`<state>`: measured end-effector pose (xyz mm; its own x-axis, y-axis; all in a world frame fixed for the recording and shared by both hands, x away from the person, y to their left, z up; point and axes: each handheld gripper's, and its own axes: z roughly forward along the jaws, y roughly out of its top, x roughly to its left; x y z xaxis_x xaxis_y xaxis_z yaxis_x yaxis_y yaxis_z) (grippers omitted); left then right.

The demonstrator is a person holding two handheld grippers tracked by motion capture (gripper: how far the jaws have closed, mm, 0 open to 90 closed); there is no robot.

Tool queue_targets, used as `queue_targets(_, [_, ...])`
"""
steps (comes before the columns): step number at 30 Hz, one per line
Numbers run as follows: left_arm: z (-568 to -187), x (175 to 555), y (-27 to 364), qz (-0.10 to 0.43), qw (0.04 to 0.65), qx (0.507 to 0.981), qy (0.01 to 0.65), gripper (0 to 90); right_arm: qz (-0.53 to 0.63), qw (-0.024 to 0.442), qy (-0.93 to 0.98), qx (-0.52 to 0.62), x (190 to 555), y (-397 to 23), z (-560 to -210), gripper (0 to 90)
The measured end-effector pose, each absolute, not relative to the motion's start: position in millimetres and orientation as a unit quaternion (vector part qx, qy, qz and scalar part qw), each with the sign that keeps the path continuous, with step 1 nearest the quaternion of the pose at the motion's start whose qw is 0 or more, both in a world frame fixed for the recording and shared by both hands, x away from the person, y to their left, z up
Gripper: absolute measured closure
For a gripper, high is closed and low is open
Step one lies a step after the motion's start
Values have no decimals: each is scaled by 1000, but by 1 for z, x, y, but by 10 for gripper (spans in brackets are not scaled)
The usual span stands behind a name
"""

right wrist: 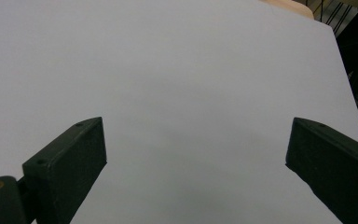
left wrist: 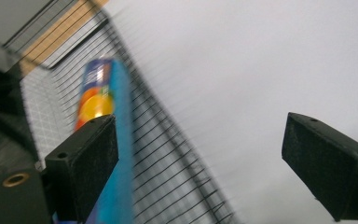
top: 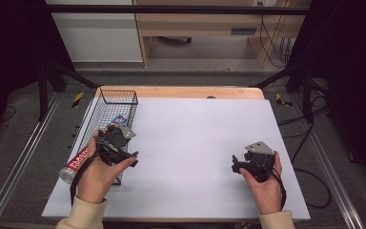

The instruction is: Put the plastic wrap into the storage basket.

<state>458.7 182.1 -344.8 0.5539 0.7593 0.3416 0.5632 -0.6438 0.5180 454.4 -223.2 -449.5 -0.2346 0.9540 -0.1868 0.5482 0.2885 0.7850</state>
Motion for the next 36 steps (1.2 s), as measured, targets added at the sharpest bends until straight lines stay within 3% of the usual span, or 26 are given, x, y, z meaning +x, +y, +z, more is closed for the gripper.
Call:
queue_targets(8, [-356,459,149,252,213,883,335,97,299,344,724,518,450,-226,-449,47])
queue_targets(21, [-379,461,116,239,221,901,286,59,298,350,720,520,444,-234,-448,44])
queue_targets(36, [-410,460,97,205,233,918,245,51,297,346,720,523,439,-241,-450,44])
